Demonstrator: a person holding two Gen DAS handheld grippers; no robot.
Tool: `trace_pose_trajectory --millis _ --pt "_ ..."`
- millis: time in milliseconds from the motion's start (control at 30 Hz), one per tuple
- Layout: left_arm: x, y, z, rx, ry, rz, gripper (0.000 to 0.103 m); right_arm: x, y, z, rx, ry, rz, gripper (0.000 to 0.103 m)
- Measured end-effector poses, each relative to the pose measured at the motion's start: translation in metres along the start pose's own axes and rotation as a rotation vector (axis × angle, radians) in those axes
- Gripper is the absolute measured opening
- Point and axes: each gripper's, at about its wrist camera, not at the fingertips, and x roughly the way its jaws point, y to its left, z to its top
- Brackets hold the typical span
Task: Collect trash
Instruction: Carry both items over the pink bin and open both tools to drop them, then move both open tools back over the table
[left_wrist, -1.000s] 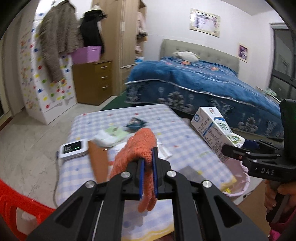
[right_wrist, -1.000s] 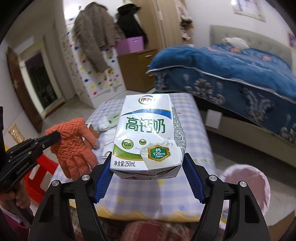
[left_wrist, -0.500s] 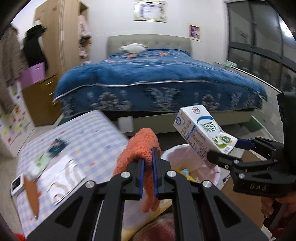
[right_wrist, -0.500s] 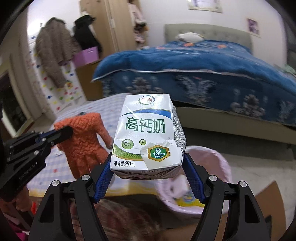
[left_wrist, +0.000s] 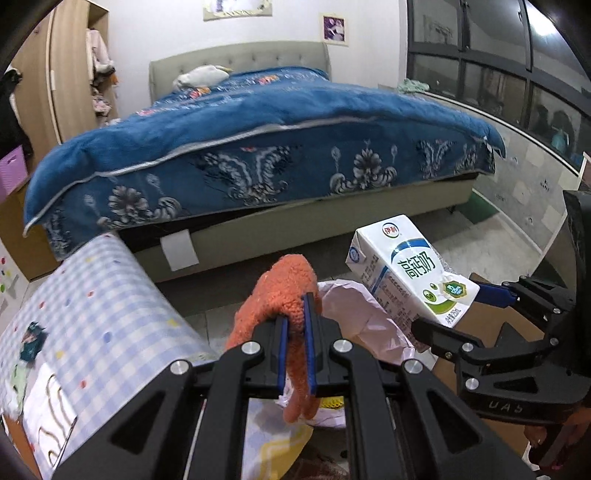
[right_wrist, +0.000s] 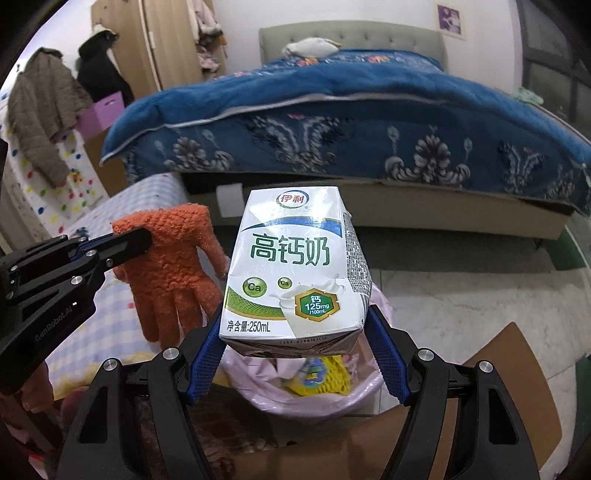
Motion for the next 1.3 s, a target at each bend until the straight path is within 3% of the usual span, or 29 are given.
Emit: trace_pose_trajectory --millis 133,167,200,267,400,767,1033,1300 --pt "0.024 0.001 0.004 -0.005 0.046 -0.020 0.013 0.020 -0.013 0.003 0.015 0.019 -0.025 0.074" --pt "0.030 0.001 0.004 -0.005 0.063 -0.026 0.024 0.025 -0.015 0.004 0.017 0.020 -0.027 0.075" --pt "0.034 0.003 0.003 -0.010 0.075 -0.031 0.042 0.032 -0.018 0.004 0.017 0.028 -0.030 0.075" --pt "0.042 0.005 0.002 -0.024 0.089 -0.040 0.059 0.044 -0.023 0.004 0.017 0.053 -0.043 0.079" --pt "0.051 0.010 -0.005 -0.039 0.129 -0.061 0.067 0.047 -0.030 0.002 0.048 0.069 -0.053 0.080" --pt "0.019 0.035 -0.025 -0.056 0.141 -0.034 0.067 0.016 -0.025 0.004 0.068 0.030 -0.041 0.080" --pt "-0.045 0.059 -0.036 -0.128 0.033 0.018 0.067 -0.018 0.014 0.014 0.004 -0.042 0.027 0.080" --pt "-0.112 0.104 -0.070 -0.264 -0.028 0.136 0.067 -0.049 0.068 0.016 -0.070 -0.100 0.126 0.079"
